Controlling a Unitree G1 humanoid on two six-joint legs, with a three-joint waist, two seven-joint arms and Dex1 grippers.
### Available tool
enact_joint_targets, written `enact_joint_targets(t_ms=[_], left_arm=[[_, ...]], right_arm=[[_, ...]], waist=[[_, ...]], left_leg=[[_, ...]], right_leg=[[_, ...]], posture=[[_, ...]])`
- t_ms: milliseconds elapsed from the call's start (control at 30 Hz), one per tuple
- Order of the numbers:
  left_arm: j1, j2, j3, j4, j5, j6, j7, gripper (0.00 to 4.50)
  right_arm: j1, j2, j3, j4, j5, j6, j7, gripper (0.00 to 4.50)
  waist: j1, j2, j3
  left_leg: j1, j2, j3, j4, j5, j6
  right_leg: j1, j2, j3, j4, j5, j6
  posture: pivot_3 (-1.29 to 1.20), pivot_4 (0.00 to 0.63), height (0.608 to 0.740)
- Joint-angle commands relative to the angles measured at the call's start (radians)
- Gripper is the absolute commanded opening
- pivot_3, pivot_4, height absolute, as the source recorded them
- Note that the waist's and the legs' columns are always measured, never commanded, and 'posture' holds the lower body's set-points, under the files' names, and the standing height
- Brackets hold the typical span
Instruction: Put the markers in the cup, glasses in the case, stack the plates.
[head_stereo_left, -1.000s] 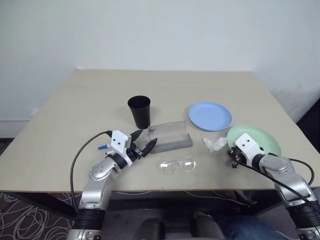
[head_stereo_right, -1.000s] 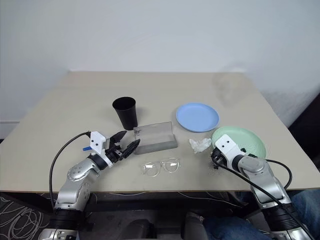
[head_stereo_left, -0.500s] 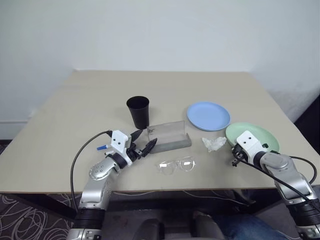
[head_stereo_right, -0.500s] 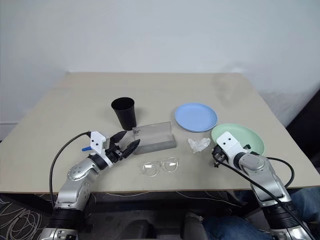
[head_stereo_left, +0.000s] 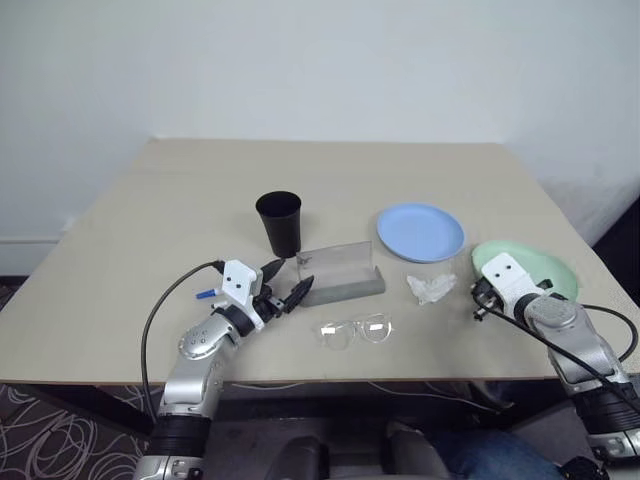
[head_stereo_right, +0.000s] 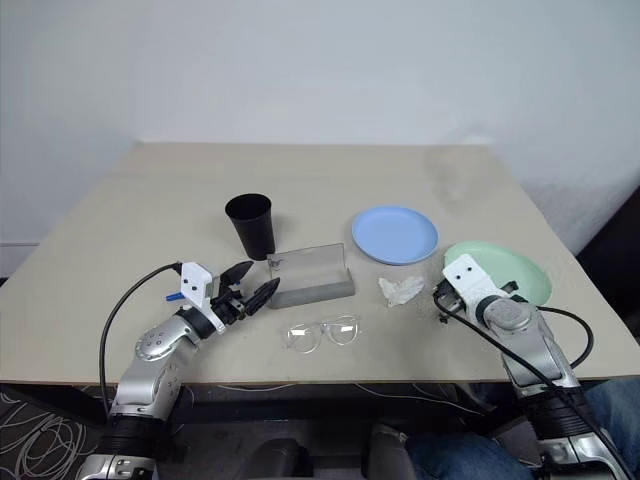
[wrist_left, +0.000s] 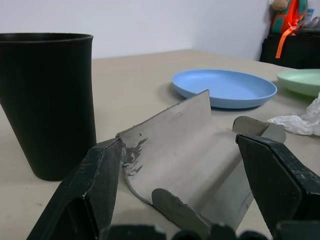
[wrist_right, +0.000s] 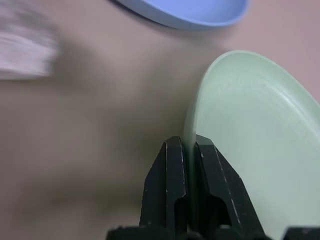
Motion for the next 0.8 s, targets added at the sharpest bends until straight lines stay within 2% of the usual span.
enact_joint_targets(t_ms=[33,133,233,400,633,800], left_arm=[[-0.033,0.003,0.007,-0.014,0.004,-0.023,-0.002,3.87],[-0.035,0.004,0.009,-0.013,0.006,-0.022,-0.003,3.87],[-0.036,0.009,0.015,-0.010,0.007,-0.022,-0.003,3.87],[-0.047,0.027,0.036,0.007,0.005,-0.027,-0.003,3.87],[-0.064,0.036,0.044,0.028,0.005,-0.035,-0.008,3.87],[-0.070,0.033,0.036,0.032,0.008,-0.036,-0.009,3.87]], right_arm=[[-0.068,-0.011,-0.038,0.020,-0.020,-0.136,-0.037,0.02],[-0.096,-0.013,-0.048,0.034,0.009,-0.267,-0.007,0.02],[-0.114,-0.004,-0.066,0.006,0.110,-0.386,0.113,0.02],[-0.122,0.003,-0.046,-0.086,0.253,-0.424,0.320,0.02],[-0.171,0.042,0.013,-0.077,0.266,-0.451,0.417,0.02],[-0.315,0.116,0.090,0.126,0.186,-0.539,0.427,0.02]], waist=[[-0.002,0.000,0.000],[-0.002,0.000,0.000],[-0.002,0.000,0.000],[-0.001,0.000,0.000],[-0.001,0.000,0.000],[-0.002,0.000,0.000]], left_leg=[[0.000,0.000,0.000,0.000,0.000,0.000],[0.000,0.000,0.000,0.000,0.000,0.000],[0.000,0.000,0.000,0.000,0.000,0.000],[0.000,0.001,-0.001,0.000,0.000,0.001],[0.002,0.001,0.000,0.000,0.000,0.001],[0.002,0.001,0.000,0.000,0.000,0.001]], right_leg=[[0.000,0.000,0.000,0.000,0.000,0.000],[0.000,0.001,0.000,0.000,0.000,0.000],[0.000,0.001,0.000,0.000,0.000,0.000],[0.001,0.001,0.000,0.000,0.000,0.000],[0.002,0.000,0.000,0.000,0.000,0.000],[0.001,0.000,0.000,0.001,0.001,-0.001]], posture=[[0.00,0.000,0.721],[0.00,0.000,0.721],[0.00,0.000,0.721],[0.00,0.000,0.721],[0.00,0.000,0.721],[0.00,0.000,0.721]])
